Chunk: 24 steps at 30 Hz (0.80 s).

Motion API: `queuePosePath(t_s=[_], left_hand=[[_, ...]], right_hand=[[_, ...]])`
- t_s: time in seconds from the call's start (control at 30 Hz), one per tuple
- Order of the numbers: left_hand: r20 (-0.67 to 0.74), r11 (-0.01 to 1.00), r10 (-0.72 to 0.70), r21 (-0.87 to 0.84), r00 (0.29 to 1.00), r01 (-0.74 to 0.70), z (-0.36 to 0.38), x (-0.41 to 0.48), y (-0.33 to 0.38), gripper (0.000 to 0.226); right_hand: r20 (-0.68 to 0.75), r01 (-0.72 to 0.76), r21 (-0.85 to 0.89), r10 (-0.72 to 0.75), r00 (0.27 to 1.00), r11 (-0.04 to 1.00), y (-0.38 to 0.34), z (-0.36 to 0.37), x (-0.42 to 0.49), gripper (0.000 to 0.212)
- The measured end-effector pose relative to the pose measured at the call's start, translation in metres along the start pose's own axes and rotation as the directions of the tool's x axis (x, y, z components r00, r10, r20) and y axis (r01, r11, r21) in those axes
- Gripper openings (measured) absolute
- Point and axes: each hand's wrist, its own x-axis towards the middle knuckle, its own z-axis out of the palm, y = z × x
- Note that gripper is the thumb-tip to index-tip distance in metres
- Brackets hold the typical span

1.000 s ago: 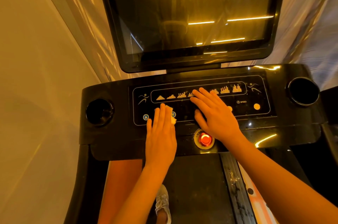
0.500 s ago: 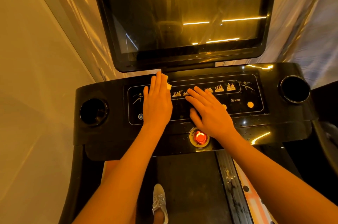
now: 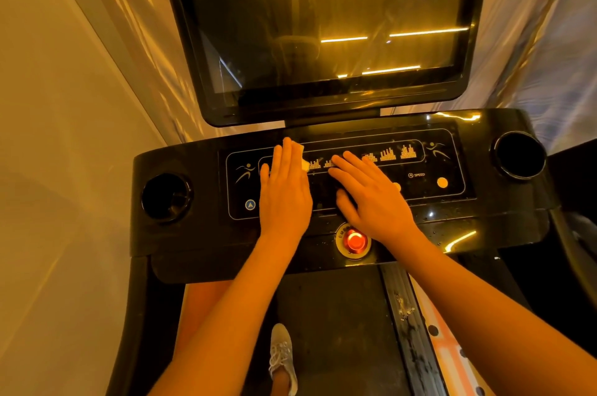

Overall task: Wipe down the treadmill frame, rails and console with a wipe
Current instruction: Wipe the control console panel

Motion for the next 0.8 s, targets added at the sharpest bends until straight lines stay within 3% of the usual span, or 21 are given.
queuePosePath(t_s=[0.2,0.47,0.67,0.8], left_hand=[[0.012,0.996,0.083,0.042,0.996,-0.084,0.021,-0.097,-0.012,0.066],[0.065,0.998,-0.005,0.063,0.998,0.001,0.006,-0.040,-0.006,0.062],[0.068,0.996,0.041,0.070,0.997,-0.046,0.029,-0.127,-0.010,0.068],[0.046,0.993,0.046,0.107,0.998,-0.051,0.031,-0.141,-0.013,0.058]], right_hand=[[-0.006,0.000,0.006,0.000,1.000,1.000,0.000,0.001,0.000,0.049],[-0.003,-0.005,-0.001,0.005,1.000,1.000,0.000,0.001,0.000,0.049],[-0.010,0.000,0.000,0.000,1.000,1.000,0.001,0.001,0.000,0.049],[-0.011,0.002,-0.002,-0.002,1.000,1.000,0.000,0.000,0.001,0.049]])
